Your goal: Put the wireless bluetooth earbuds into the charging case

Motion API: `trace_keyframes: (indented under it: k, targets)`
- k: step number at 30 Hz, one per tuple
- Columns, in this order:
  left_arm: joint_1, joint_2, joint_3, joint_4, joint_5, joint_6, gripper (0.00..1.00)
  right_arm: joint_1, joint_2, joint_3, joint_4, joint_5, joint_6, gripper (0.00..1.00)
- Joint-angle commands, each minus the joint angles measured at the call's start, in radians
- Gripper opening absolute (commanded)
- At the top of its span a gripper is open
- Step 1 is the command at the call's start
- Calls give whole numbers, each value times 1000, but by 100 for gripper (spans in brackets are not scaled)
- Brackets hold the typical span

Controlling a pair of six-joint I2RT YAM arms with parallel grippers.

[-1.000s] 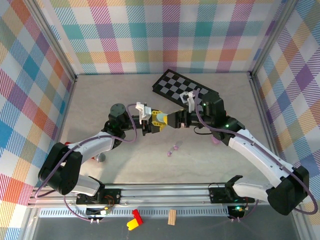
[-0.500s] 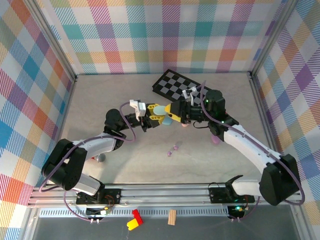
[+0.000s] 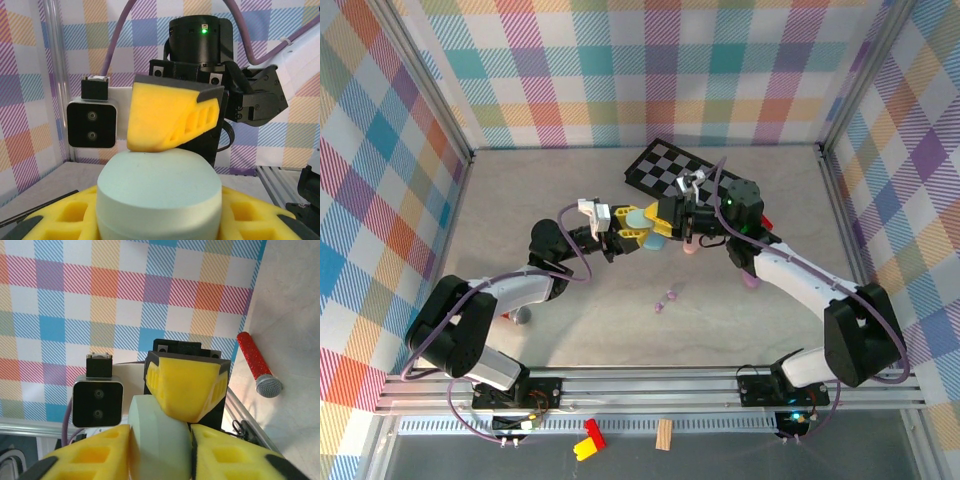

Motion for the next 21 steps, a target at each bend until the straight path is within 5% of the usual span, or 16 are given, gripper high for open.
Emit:
trace_keyframes:
  k: [1,6,14,21]
  targets:
    - [5,24,14,39,7,7,0,5,-13,-16,80,-14,26,22]
    - [6,16,-10,34,-50,42,23,0,-44,-21,13,18,-26,19]
    - [21,-39,-51,-13,-54,50,89,-57,-70,-74,-143,103,-118,18]
    - [38,-164,-130,-162,-77,115,100,-91,-60,-110,-397,226,-355,20]
